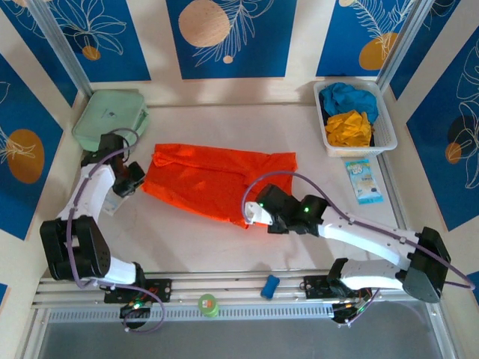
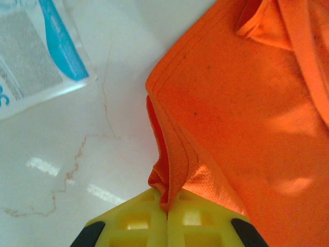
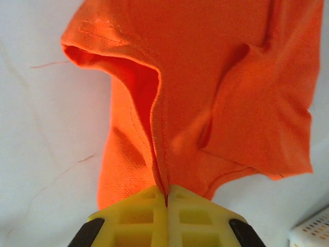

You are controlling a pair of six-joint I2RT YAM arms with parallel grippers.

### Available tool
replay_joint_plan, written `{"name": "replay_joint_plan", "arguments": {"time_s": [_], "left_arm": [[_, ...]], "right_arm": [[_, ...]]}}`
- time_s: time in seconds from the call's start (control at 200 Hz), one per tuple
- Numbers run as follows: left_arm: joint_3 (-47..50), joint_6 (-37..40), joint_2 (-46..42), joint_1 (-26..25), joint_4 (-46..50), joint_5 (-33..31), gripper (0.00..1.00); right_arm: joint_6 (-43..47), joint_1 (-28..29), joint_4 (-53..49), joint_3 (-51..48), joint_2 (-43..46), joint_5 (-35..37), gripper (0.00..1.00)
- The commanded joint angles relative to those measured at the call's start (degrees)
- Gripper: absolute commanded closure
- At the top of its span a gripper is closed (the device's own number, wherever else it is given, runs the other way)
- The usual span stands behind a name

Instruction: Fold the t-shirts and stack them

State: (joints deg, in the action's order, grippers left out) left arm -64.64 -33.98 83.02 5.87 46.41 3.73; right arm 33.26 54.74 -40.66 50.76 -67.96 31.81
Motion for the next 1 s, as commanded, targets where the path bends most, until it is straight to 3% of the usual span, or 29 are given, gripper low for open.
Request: {"name": "replay_joint_plan", "arguments": {"time_s": [0.0,0.495,0.996], "left_arm": [[-4.9,0.5,3.3,-0.1,3.5,-2.3,1.00],[-17.9,0.8,18.3,-0.1,5.0,-3.3,1.00],[-30.9,0.9,34.1,-0.2,6.3,-4.3,1.00]], "right_arm": [[-0.1,-3.1,2.8,2.2,-2.3,2.2,1.00],[11.5,-18.6,11.2,12.3,-15.6,-4.5,1.00],[15.6,-27.0,19.1,18.9,-30.2,-10.2,1.00]]}}
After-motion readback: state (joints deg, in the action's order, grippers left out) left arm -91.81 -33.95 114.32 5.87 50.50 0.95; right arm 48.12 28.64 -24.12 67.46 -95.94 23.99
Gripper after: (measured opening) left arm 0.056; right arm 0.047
